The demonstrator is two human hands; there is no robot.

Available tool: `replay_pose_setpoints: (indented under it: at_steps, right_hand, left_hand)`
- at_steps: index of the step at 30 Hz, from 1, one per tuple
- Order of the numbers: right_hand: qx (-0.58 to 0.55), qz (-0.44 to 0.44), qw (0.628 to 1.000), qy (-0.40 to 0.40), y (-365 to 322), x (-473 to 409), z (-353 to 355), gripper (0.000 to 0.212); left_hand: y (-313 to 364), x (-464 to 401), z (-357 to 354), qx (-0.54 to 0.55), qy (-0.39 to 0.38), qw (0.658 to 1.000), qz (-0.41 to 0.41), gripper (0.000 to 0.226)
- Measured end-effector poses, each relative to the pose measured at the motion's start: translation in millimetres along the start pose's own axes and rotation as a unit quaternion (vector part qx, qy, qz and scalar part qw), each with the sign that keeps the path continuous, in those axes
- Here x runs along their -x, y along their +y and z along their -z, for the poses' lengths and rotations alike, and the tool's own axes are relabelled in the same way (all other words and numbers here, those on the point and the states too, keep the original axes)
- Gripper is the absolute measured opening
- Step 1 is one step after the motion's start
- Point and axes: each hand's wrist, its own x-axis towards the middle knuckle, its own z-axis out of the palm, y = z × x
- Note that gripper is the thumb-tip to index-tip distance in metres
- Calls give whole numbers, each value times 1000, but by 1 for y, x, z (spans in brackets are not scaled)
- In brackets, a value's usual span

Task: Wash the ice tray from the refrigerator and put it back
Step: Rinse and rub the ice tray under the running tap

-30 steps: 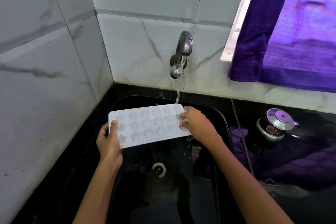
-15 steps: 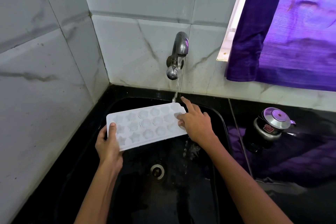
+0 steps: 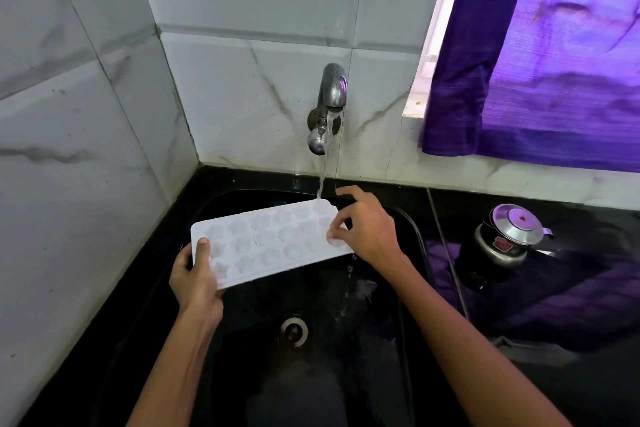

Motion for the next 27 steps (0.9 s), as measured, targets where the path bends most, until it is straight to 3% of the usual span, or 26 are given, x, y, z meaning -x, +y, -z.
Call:
replay_pose_setpoints:
  at_steps: [2, 4, 7, 9, 15, 27]
  right_hand:
    - [-100, -31, 994, 13, 4, 1, 1, 7]
    - [-150, -19, 988, -44, 8, 3, -1, 14]
    - [-112, 27, 982, -146, 10, 8, -4, 30]
    - [-77, 37, 981, -173, 11, 10, -4, 38]
    - [28, 41, 995, -88, 4, 13, 3, 35]
    - [175, 37, 980, -81, -1, 20, 12, 44]
  left_hand:
    - [3, -4, -1, 5, 5, 1000, 0, 31]
    - [6, -7, -3, 8, 4, 1000, -4, 30]
    - [9, -9, -6, 4, 4, 1000, -13, 31]
    - [10, -9, -9, 6, 2, 1000, -14, 31]
    - [10, -11, -10, 9, -3, 1000, 4, 32]
    - [8, -11, -11, 1, -23, 1000, 2, 33]
